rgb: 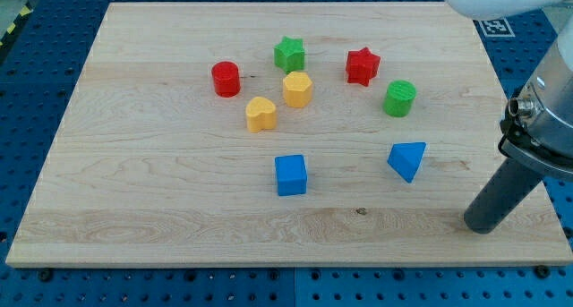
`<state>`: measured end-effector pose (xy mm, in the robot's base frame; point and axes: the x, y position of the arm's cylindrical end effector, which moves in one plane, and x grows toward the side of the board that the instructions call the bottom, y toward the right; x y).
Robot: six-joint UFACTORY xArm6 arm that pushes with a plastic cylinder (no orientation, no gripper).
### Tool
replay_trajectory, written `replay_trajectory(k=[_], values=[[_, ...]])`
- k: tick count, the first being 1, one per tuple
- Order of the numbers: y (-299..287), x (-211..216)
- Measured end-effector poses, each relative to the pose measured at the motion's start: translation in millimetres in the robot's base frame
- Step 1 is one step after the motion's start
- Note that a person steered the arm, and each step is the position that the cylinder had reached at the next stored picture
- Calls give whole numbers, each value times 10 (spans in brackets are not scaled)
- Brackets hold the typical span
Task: Slide blue cube to bottom left
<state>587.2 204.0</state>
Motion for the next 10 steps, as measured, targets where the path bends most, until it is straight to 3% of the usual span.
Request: replay_trajectory(k=[3,4,8,10], values=[[26,-6],[-14,-313],[-1244,-460],[-1466,-484]])
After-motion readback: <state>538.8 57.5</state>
